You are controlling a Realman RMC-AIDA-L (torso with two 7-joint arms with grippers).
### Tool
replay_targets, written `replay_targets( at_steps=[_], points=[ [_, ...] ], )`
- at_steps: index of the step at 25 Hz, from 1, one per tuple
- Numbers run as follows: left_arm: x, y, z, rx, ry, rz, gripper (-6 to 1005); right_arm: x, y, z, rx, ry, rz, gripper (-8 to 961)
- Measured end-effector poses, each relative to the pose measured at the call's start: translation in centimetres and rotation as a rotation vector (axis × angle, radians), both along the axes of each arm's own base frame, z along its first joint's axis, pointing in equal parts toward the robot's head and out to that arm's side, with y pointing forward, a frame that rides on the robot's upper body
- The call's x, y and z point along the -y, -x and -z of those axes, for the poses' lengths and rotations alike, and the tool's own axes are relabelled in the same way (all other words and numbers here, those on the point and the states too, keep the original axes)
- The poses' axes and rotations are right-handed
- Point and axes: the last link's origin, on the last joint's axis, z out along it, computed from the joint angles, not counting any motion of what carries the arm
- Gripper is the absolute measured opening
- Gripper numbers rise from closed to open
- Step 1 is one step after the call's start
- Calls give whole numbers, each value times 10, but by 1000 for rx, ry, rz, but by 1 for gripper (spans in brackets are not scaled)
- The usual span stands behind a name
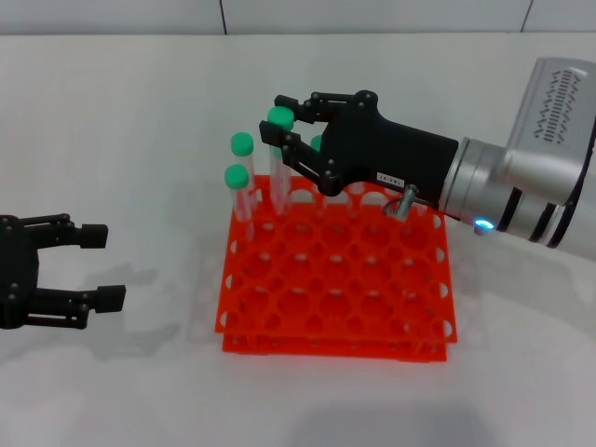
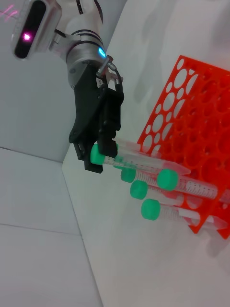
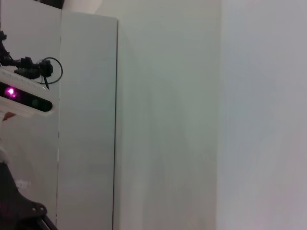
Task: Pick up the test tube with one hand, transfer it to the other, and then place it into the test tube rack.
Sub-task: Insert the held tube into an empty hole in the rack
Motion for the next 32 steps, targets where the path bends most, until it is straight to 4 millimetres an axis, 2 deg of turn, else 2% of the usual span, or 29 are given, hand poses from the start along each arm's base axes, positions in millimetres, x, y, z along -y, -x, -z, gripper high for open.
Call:
replay_targets(
  at_steps=[32],
  points=[
    [0, -1, 3, 5, 7, 1, 880, 2, -2, 11, 60, 12, 6, 266]
  ],
)
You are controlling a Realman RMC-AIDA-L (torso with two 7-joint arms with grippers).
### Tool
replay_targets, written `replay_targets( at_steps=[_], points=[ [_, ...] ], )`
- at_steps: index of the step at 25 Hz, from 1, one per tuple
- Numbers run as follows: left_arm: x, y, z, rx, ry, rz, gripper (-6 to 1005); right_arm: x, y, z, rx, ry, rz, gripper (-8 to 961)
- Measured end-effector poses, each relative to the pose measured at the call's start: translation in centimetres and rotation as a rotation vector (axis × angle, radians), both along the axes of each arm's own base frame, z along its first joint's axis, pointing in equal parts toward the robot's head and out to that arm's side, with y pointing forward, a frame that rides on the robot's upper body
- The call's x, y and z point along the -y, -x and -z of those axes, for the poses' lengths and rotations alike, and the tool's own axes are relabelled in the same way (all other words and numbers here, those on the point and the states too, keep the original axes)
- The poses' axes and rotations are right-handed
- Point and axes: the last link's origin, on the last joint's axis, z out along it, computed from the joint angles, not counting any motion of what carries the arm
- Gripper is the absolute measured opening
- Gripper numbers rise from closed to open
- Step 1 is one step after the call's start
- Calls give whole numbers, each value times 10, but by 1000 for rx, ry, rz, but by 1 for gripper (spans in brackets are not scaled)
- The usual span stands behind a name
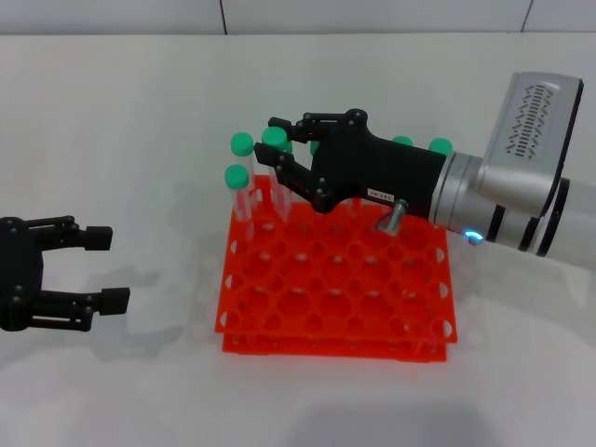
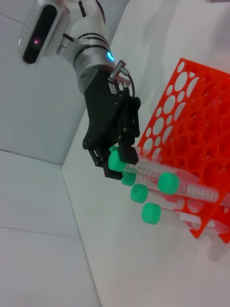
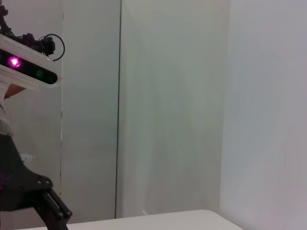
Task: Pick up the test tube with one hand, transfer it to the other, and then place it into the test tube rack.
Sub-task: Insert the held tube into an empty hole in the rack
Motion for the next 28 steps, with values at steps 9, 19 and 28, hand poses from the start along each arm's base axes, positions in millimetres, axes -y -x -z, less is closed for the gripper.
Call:
replay_targets(
  at_steps=[9, 19, 28],
  points=[
    [0, -1, 1, 3, 2, 0, 879, 0, -1, 0, 1, 2, 4, 266],
    [0, -1, 3, 4, 7, 2, 879, 1, -5, 1, 6, 4, 17, 266],
    [0, -1, 3, 3, 5, 2, 880, 1, -7, 3, 21, 4, 27, 266]
  ],
)
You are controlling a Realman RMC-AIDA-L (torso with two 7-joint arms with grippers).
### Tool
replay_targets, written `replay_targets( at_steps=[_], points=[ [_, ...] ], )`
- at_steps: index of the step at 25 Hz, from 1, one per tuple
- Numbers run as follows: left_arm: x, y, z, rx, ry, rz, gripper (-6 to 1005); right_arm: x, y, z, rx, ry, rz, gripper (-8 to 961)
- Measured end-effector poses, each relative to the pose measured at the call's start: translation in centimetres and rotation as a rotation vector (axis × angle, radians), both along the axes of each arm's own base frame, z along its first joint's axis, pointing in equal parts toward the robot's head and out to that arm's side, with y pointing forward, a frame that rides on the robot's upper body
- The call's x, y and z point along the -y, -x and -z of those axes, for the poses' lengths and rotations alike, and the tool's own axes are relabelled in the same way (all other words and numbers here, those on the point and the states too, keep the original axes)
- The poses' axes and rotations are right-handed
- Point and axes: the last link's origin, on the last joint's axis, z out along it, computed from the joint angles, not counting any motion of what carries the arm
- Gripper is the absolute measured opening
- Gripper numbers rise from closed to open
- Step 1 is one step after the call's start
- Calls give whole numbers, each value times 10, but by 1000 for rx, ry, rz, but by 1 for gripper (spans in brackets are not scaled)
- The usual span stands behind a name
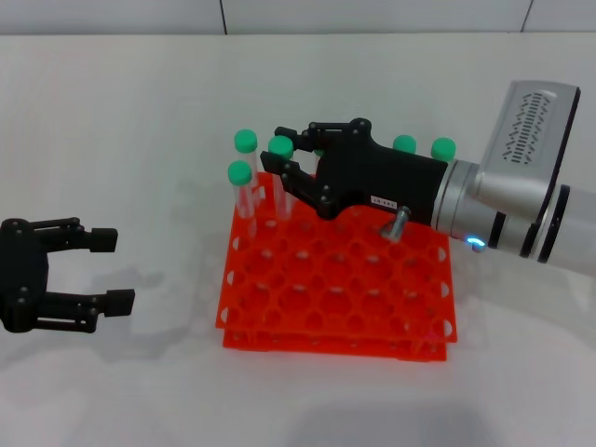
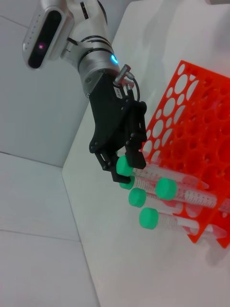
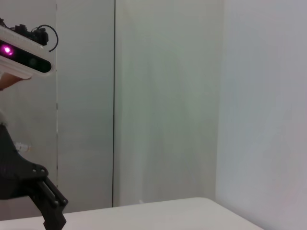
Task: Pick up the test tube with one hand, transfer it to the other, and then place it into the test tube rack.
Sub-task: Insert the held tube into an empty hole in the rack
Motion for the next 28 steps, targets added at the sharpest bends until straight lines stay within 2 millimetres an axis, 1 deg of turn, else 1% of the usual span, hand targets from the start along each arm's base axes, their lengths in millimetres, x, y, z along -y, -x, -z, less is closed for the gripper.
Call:
replay_targets(
  at_steps=[18, 28],
  points=[
    [-1, -1, 1, 2, 1, 4, 880, 0, -2, 0, 2, -1, 9, 266],
    [-3, -3, 2, 7, 5, 6, 880, -1, -6, 0, 12, -6, 26, 265]
  ],
)
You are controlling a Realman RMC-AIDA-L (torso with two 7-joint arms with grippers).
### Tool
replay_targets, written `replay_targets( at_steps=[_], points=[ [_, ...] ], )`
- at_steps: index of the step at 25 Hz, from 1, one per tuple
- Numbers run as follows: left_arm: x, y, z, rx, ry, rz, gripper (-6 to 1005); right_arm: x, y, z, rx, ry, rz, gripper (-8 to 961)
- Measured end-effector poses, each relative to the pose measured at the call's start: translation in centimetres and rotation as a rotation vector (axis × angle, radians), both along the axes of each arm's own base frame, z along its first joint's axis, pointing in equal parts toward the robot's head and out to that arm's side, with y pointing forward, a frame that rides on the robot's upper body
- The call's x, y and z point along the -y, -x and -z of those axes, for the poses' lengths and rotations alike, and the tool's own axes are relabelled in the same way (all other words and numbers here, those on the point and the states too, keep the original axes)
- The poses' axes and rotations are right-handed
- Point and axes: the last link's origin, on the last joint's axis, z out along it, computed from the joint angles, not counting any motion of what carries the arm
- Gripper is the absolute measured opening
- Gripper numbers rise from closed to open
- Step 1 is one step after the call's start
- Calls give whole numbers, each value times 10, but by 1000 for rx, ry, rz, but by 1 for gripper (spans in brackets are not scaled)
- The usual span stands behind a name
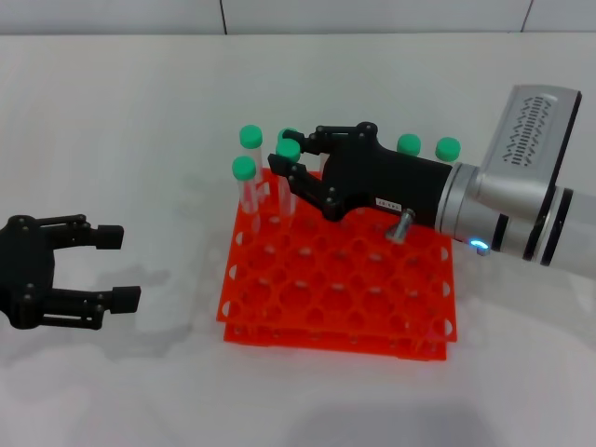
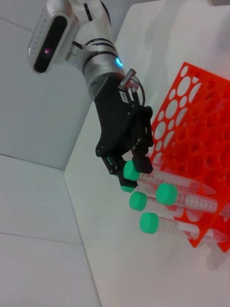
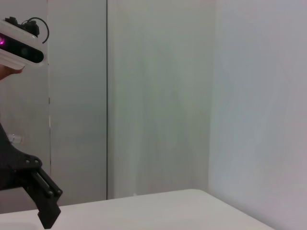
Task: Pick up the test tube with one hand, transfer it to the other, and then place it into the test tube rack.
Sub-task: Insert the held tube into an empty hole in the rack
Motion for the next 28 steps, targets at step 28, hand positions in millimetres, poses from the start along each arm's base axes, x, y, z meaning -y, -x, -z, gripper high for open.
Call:
replay_targets(
  at_steps=[28],
  points=[
    [0, -1, 0, -1, 3, 3, 879, 2, 0, 1, -2, 4, -2, 265]
  ],
)
